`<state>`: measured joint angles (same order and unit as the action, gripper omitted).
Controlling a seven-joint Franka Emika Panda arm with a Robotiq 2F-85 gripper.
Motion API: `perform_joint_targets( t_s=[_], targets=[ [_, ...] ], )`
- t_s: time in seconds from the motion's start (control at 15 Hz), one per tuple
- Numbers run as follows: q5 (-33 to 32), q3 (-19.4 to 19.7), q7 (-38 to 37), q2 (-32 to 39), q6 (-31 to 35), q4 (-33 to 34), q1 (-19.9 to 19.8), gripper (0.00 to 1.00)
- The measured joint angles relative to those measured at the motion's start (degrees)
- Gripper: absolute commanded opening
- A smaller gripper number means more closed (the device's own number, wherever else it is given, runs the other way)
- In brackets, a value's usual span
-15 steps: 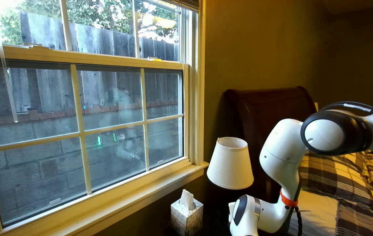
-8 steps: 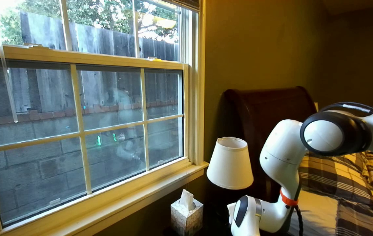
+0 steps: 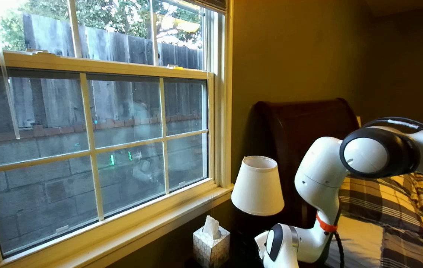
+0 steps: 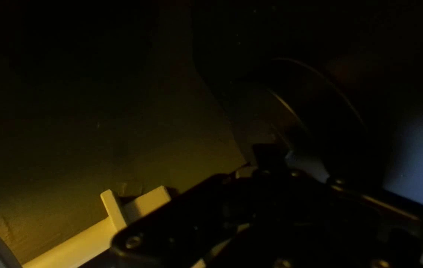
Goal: Turn on the lamp
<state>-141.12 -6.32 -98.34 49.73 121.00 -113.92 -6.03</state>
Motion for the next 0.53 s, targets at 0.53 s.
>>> perform_joint_targets(
  t_s=[0.53],
  targets=[
    [-2.46,3.33,5.34,-0.2,4.1,0.69,4.09,0.0]
  ],
)
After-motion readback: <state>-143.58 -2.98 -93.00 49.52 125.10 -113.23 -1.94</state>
